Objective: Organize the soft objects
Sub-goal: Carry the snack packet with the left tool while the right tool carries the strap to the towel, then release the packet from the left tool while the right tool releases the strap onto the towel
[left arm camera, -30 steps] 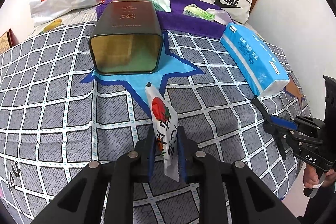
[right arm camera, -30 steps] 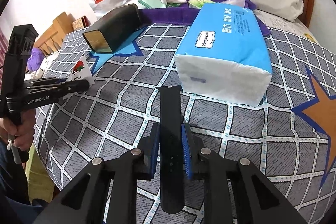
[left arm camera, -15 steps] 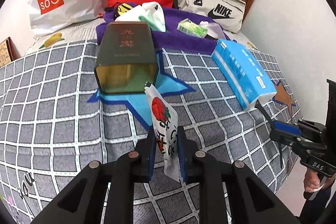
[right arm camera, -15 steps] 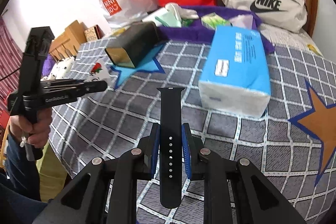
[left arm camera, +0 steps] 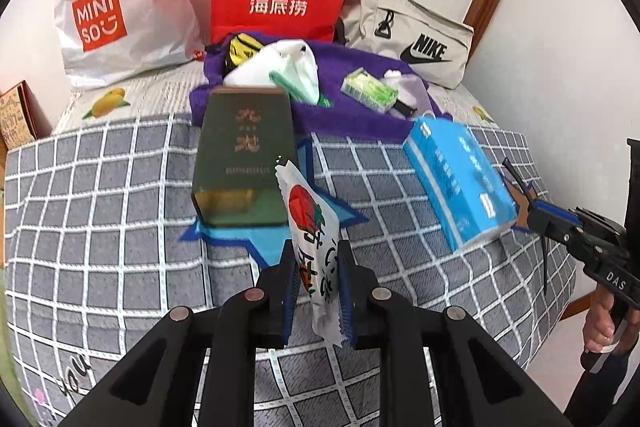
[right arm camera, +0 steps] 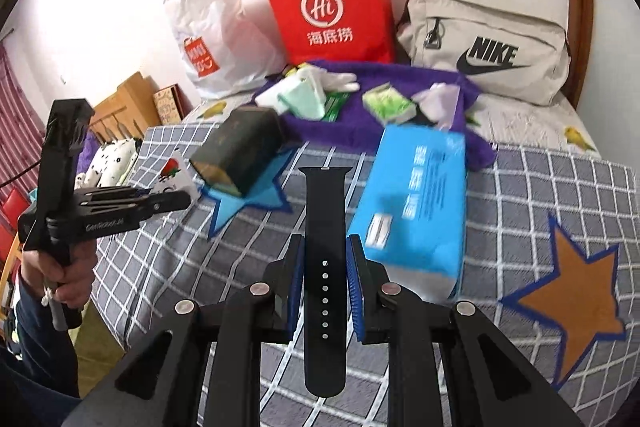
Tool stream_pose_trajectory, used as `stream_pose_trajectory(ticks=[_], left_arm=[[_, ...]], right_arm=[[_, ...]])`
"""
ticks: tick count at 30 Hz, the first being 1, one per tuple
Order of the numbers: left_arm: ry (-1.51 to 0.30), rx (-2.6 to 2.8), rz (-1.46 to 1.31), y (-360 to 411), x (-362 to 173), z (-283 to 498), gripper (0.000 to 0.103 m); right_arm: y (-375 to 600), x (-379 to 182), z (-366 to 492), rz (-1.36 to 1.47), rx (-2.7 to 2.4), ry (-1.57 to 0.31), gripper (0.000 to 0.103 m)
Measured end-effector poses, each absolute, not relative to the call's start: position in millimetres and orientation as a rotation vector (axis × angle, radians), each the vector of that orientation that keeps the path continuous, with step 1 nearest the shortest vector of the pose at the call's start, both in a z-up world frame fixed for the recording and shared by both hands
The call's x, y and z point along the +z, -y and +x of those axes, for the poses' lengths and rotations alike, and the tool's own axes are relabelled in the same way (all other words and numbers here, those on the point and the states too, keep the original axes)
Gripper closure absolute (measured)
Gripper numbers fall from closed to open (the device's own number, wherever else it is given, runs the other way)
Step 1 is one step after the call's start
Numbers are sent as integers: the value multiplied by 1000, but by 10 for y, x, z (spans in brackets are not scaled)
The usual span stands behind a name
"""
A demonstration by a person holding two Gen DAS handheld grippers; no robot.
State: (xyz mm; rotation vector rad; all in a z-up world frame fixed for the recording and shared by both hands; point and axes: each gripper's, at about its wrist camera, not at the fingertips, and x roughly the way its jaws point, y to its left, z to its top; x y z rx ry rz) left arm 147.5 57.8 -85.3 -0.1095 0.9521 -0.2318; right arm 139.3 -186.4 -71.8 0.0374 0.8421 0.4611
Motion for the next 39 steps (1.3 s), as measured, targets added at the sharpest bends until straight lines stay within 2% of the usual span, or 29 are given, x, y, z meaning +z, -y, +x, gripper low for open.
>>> stream_pose_trajectory(ticks=[22,39], left_arm=[[-920,-213,-104,-562,-430,2270,85],[-973,-260,-84,-296,-587,3089,85]], right_arm=[[1984,-490,2361,68,404,-842,82],[1950,-597,3270,67,383,-865,82]])
